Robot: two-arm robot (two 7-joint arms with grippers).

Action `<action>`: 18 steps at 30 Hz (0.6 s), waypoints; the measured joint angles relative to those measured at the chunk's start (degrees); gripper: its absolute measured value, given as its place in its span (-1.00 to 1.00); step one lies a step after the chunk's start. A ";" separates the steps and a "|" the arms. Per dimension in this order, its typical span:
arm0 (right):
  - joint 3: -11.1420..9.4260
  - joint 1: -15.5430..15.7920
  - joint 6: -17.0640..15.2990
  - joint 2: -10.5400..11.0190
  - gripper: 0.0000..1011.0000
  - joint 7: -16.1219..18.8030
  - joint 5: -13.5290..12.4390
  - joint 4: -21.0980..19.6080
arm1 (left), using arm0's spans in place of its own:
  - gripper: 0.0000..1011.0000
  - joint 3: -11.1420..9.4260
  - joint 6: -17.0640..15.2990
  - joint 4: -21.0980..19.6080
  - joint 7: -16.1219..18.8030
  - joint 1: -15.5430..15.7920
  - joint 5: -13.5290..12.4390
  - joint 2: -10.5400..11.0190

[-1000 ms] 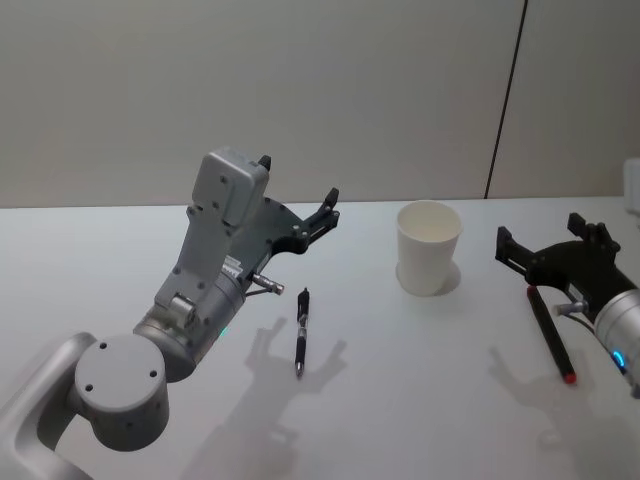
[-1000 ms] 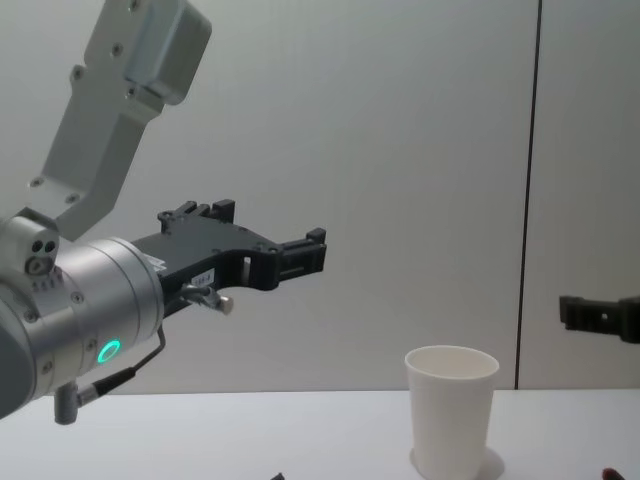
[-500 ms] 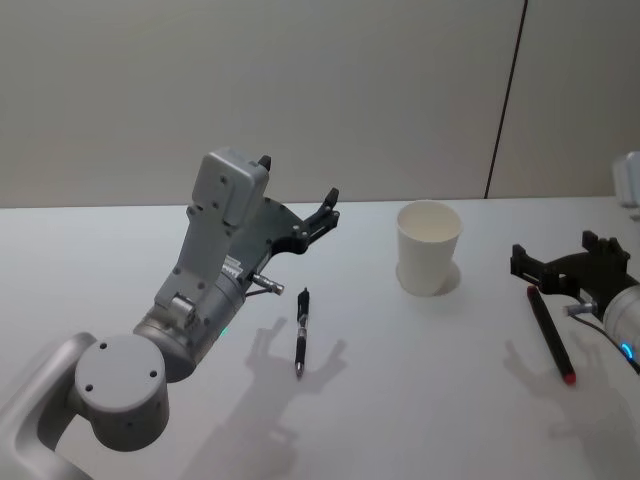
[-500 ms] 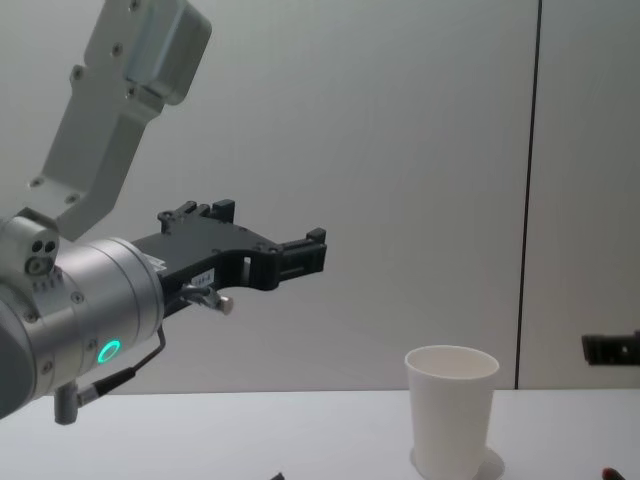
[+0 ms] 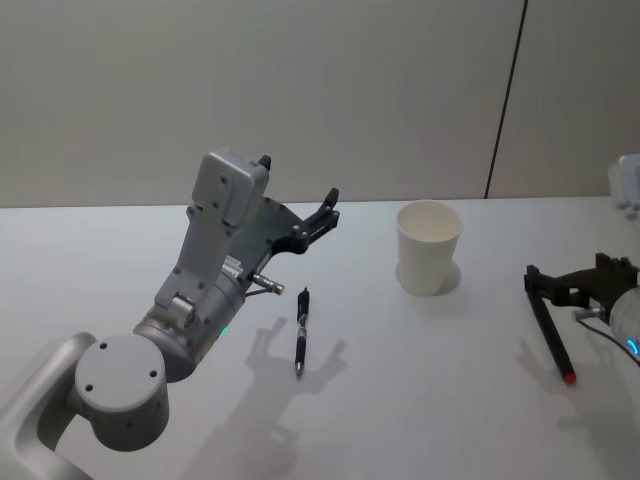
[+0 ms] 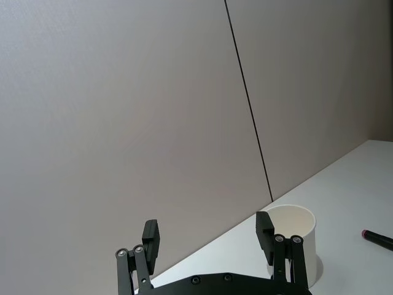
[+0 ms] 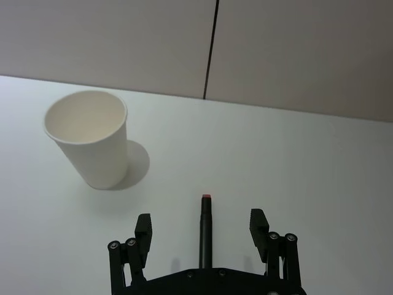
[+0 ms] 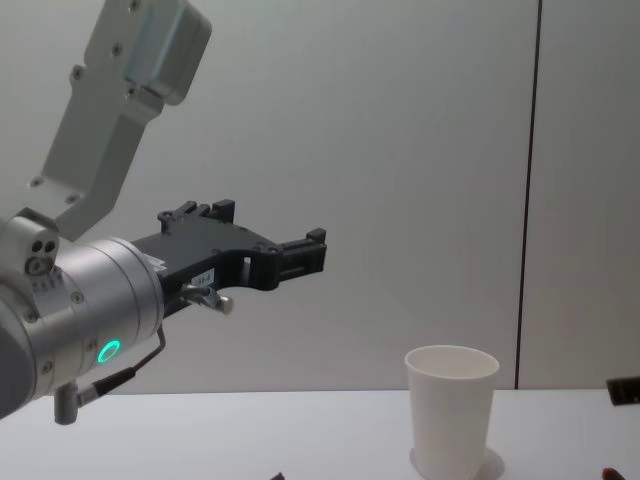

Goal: Place the pen into the pen holder.

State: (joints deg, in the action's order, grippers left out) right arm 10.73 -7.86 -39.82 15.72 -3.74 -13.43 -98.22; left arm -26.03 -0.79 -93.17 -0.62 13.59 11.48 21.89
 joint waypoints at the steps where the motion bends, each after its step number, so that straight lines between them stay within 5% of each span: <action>1: -0.04 -0.32 -0.54 -0.09 0.98 -0.07 0.02 0.28 | 0.98 0.00 0.00 0.00 0.00 0.00 0.00 0.00; 18: -1.05 -7.18 -8.36 -2.78 0.98 -0.47 -0.08 8.50 | 0.98 0.00 0.00 0.00 0.00 0.00 0.00 0.00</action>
State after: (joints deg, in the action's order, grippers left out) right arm 9.67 -15.03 -48.19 12.94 -4.22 -13.51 -89.71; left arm -26.03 -0.79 -93.17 -0.63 13.59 11.48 21.89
